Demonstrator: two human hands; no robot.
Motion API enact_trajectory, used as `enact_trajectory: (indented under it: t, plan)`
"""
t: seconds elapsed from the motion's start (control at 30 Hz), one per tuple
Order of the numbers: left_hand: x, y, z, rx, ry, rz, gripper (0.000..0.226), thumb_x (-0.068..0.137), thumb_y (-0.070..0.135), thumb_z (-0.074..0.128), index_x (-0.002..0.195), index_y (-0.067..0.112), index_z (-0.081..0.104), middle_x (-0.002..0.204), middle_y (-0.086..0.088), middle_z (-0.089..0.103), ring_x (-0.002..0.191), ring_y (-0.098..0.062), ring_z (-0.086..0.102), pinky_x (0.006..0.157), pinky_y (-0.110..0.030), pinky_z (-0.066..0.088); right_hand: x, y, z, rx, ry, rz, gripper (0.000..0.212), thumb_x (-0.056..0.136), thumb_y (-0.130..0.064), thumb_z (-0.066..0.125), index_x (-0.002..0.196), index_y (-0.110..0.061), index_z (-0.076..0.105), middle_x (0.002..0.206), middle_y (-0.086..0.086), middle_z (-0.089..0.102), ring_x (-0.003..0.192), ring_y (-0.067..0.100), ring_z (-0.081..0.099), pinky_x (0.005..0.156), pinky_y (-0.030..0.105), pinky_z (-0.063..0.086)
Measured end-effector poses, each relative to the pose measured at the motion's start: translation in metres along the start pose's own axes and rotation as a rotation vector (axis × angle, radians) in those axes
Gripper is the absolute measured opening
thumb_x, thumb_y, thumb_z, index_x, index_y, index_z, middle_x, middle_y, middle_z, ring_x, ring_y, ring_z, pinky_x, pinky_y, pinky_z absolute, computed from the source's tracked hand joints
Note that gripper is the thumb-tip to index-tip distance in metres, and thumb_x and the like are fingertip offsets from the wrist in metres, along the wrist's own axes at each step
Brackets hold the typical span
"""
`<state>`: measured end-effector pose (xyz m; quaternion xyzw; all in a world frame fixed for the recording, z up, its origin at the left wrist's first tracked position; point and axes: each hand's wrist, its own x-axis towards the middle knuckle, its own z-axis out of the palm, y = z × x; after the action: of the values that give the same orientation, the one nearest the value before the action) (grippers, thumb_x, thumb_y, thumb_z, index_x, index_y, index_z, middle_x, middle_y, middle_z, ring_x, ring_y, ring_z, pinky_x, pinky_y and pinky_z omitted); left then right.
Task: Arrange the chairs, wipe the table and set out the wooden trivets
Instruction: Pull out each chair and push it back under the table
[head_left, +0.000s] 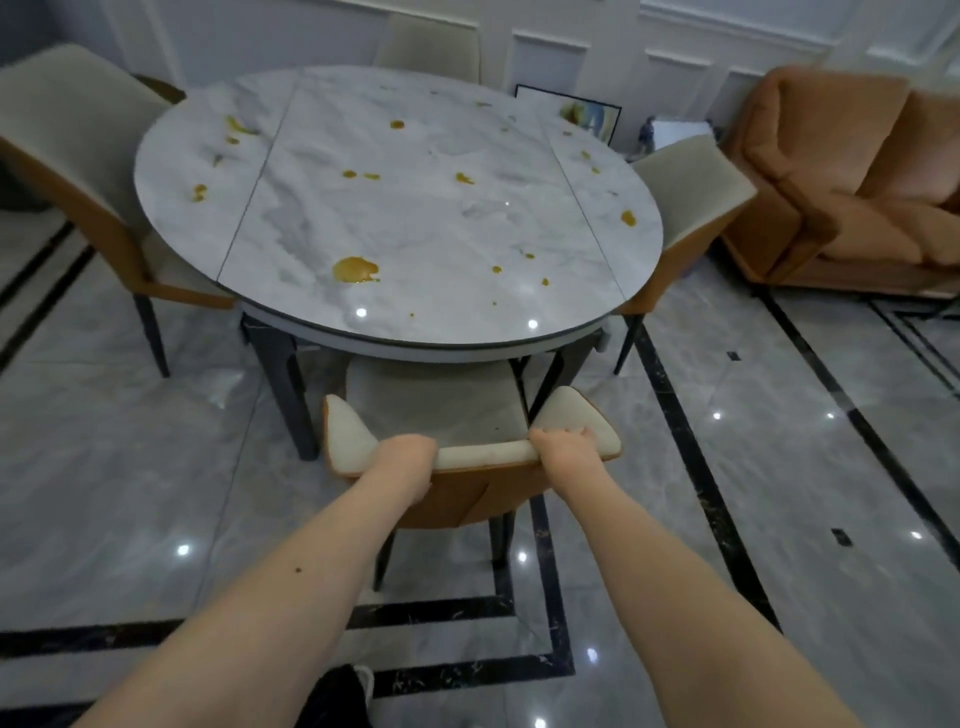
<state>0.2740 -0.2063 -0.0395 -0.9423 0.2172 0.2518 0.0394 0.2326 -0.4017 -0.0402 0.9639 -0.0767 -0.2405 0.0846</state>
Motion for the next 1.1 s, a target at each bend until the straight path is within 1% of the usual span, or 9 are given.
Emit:
enact_trajectory:
  t: [0.1,0.17,0.23,0.3,0.4,0.53,0.67,0.9,1.1]
  plan:
    - [0.002,0.017,0.003,-0.029,0.080,-0.064,0.032,0.088,0.019,0.060,0.118,0.015,0.051,0.122,-0.007,0.059,0.114,-0.025,0.056,0.092,-0.032,0.042,0.010,0.016,0.001,-0.001,0.009,-0.020,0.038,0.088,-0.016,0.056,0.125,-0.018,0.045,0.124,0.008,0.057,0.117,0.032,0.051,0.103,0.050,0.030]
    - [0.000,0.025,0.005,-0.006,0.123,-0.129,0.032,0.087,0.016,0.060,0.118,0.017,0.050,0.122,-0.006,0.059,0.115,-0.025,0.054,0.099,-0.035,0.037,0.014,0.019,0.003,0.002,0.027,-0.031,0.033,0.090,-0.021,0.055,0.121,-0.016,0.046,0.120,0.008,0.059,0.112,0.032,0.054,0.099,0.046,0.033]
    - [-0.006,0.031,0.007,0.005,0.138,-0.224,0.035,0.086,0.010,0.057,0.118,0.019,0.048,0.121,-0.005,0.058,0.117,-0.027,0.050,0.107,-0.048,0.028,0.012,0.020,0.004,-0.006,0.034,-0.041,0.031,0.091,-0.022,0.056,0.119,-0.015,0.047,0.117,0.007,0.060,0.109,0.031,0.056,0.098,0.044,0.034]
    - [-0.011,0.039,0.010,-0.014,0.146,-0.330,0.039,0.085,0.003,0.054,0.119,0.021,0.047,0.121,-0.007,0.056,0.122,-0.033,0.042,0.106,-0.066,0.013,0.009,0.020,0.006,-0.006,0.038,-0.052,0.032,0.091,-0.023,0.057,0.120,-0.014,0.048,0.117,0.007,0.060,0.109,0.030,0.057,0.099,0.044,0.035]
    - [-0.012,0.043,0.013,-0.024,0.156,-0.428,0.041,0.086,-0.001,0.050,0.121,0.020,0.050,0.123,-0.010,0.055,0.127,-0.039,0.033,0.101,-0.075,0.004,0.006,0.018,0.009,-0.014,0.018,-0.041,0.032,0.092,-0.021,0.056,0.122,-0.013,0.048,0.119,0.008,0.059,0.111,0.030,0.056,0.101,0.047,0.037]
    - [-0.016,0.042,0.010,0.081,0.121,-0.362,0.039,0.089,-0.001,0.045,0.121,0.020,0.054,0.121,-0.009,0.059,0.122,-0.036,0.042,0.103,-0.072,0.011,-0.011,0.016,0.020,0.008,0.033,0.001,0.028,0.092,-0.015,0.053,0.120,-0.014,0.051,0.116,0.006,0.061,0.108,0.028,0.058,0.098,0.046,0.041]
    - [-0.022,0.040,0.014,0.170,0.117,-0.278,0.038,0.089,-0.002,0.046,0.121,0.016,0.057,0.118,-0.007,0.063,0.115,-0.033,0.054,0.106,-0.067,0.021,-0.023,0.016,0.031,0.008,0.012,0.007,0.029,0.091,-0.009,0.052,0.120,-0.014,0.051,0.113,0.007,0.062,0.106,0.029,0.058,0.099,0.052,0.041]
    - [-0.024,0.039,0.014,0.232,0.133,-0.204,0.036,0.091,0.000,0.048,0.121,0.017,0.058,0.121,-0.004,0.062,0.114,-0.026,0.056,0.103,-0.058,0.033,-0.023,0.020,0.032,-0.028,0.023,-0.042,0.029,0.092,-0.009,0.051,0.121,-0.015,0.047,0.114,0.007,0.062,0.106,0.031,0.059,0.098,0.052,0.041]
    - [-0.017,0.039,0.015,0.253,0.128,-0.169,0.033,0.093,0.002,0.045,0.118,0.017,0.059,0.118,-0.001,0.062,0.111,-0.023,0.059,0.098,-0.047,0.044,-0.015,0.026,0.028,-0.052,0.024,-0.054,0.038,0.090,-0.009,0.055,0.125,-0.015,0.044,0.117,0.007,0.062,0.110,0.032,0.057,0.101,0.052,0.038]
